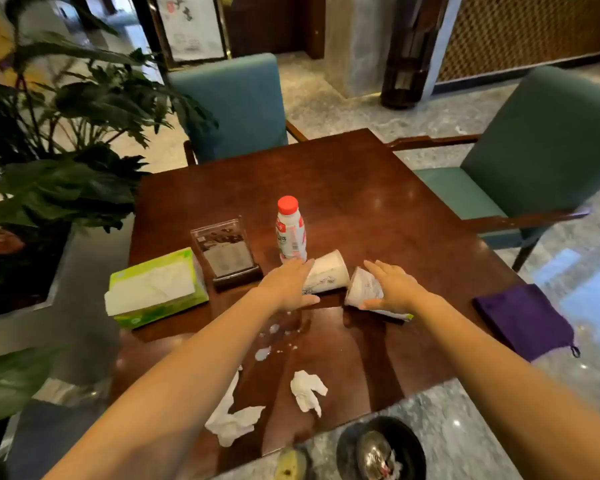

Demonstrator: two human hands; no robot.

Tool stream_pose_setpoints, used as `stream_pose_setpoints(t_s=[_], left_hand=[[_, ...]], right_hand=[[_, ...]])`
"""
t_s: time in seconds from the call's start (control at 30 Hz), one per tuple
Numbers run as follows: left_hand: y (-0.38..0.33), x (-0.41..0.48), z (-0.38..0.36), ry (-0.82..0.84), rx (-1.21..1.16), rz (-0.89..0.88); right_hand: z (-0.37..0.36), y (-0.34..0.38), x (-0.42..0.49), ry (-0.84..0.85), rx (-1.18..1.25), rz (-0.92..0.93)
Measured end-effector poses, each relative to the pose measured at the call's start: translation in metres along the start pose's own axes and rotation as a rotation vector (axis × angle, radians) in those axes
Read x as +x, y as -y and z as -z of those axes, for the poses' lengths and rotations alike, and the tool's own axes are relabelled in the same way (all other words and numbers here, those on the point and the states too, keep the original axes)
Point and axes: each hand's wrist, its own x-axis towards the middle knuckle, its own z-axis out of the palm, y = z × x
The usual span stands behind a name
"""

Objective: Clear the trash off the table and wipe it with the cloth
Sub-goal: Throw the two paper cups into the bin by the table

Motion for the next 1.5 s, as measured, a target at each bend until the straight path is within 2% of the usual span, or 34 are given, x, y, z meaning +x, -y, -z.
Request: stream_pose_setpoints(t_s=[0.13,0.23,0.4,0.73,0.97,1.07,1.23,1.5], left_hand=[[-0.010,0.022,-0.013,0.007,0.118,-0.013],[-0.011,0.039,-0.031,-0.005,0.063,-0.005],[-0.005,0.059,-0.051,-0.115,0.062,-0.002],[0.002,0.085,-0.060,-0.266,0.008,-0.035],[-0.008,0.090,-0.051,-0.263,-0.119,-0.038],[-0.022,0.098,-0.040,-0.261,-0.155,-0.092],[-0.058,0.108,-0.030,-0.241,-0.230,-0.182],[-0.129,0.097,-0.046,-0.120,-0.197,-0.357]], right_hand=[[-0.013,-0.010,0.004,0.012,0.052,-0.092],[-0.028,-0.018,0.011,0.005,0.065,-0.128],[-0.047,-0.025,0.024,-0.065,0.045,-0.142],[-0.054,-0.028,0.026,-0.160,0.130,-0.184],[-0.039,-0.043,0.015,-0.241,0.300,-0.277],[-0.030,-0.058,-0.001,-0.297,0.407,-0.342],[-0.030,-0.082,-0.035,-0.384,0.435,-0.454],[-0.059,-0.100,-0.109,-0.550,0.501,-0.678]])
